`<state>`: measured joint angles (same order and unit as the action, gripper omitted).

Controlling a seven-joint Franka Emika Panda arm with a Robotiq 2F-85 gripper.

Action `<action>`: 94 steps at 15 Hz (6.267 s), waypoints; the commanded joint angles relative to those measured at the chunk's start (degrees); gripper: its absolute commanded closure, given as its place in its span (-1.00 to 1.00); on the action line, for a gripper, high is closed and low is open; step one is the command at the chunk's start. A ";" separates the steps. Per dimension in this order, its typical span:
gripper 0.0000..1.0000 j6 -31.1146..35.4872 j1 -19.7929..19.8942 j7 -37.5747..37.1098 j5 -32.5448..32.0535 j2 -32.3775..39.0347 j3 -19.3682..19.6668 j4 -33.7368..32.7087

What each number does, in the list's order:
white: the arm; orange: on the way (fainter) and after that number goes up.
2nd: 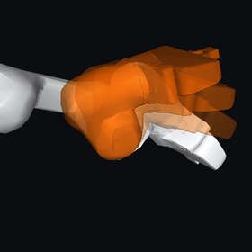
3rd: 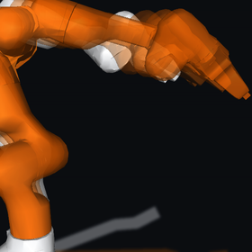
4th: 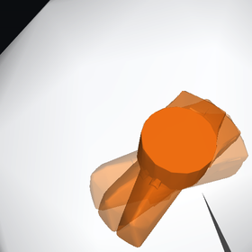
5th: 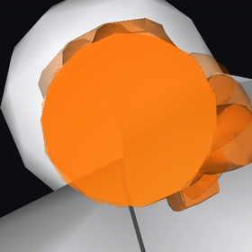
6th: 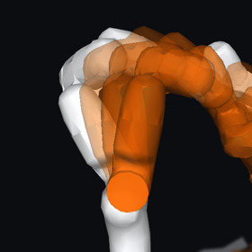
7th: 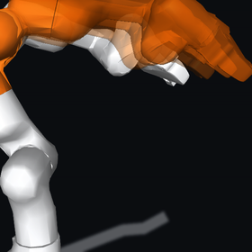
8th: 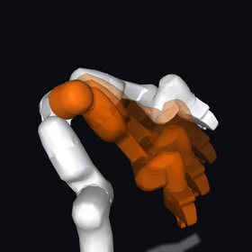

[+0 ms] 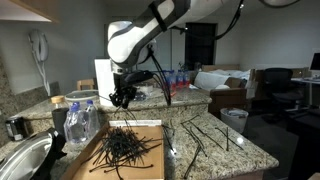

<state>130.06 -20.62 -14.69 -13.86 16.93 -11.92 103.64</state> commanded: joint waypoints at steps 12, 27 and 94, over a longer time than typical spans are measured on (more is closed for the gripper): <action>-0.99 -25.76 -2.65 -20.59 6.97 -2.18 2.12 2.42; -1.00 10.05 10.78 -27.47 -4.09 -17.25 6.29 34.98; 0.22 -0.96 11.97 -11.93 3.28 -12.26 4.86 17.60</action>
<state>130.46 -8.48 -23.80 -10.82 4.70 -7.81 120.04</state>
